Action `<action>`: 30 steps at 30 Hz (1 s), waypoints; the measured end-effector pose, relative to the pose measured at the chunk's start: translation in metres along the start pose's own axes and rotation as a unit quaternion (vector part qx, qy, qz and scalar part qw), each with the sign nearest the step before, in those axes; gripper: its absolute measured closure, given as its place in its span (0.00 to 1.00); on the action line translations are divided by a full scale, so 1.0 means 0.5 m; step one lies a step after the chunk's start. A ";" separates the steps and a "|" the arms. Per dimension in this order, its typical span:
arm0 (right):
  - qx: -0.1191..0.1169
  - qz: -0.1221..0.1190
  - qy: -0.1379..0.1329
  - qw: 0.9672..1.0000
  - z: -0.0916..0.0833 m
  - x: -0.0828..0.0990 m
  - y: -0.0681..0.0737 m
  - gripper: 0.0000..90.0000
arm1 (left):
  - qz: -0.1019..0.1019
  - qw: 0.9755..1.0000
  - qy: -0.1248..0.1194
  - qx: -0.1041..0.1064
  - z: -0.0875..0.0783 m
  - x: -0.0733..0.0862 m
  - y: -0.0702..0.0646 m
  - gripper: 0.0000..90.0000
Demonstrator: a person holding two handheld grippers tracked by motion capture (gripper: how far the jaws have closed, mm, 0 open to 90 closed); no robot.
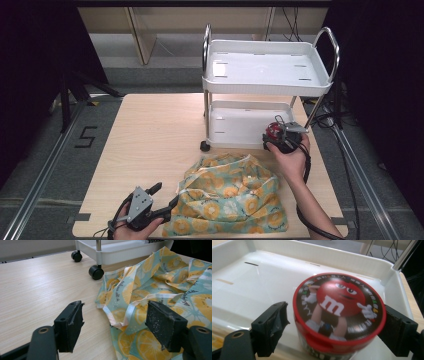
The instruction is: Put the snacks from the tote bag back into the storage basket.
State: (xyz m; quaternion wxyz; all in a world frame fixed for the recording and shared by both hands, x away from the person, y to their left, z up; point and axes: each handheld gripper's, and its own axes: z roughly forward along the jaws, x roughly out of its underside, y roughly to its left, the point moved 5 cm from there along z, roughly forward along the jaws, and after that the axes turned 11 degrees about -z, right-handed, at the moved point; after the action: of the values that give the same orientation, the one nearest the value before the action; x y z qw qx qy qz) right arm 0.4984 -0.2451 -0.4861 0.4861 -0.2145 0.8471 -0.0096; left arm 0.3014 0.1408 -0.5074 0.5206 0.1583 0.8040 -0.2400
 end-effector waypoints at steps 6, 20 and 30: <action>-0.007 0.000 0.006 1.000 -0.015 0.003 0.006 0.18 | 0.001 1.000 0.002 -0.002 -0.001 0.000 0.001 0.32; -0.007 -0.011 0.005 1.000 -0.062 0.010 0.009 0.18 | -0.001 1.000 0.001 -0.007 -0.002 0.000 0.000 0.32; -0.021 0.004 0.001 1.000 -0.093 0.022 0.014 0.19 | -0.003 1.000 0.001 -0.009 -0.003 -0.001 0.000 0.32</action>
State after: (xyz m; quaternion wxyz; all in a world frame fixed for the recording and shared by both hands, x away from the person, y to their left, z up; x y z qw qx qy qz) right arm 0.4525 -0.2517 -0.4723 0.4806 -0.2210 0.8486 0.0101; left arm 0.3002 0.1416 -0.5066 0.5204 0.1519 0.8070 -0.2343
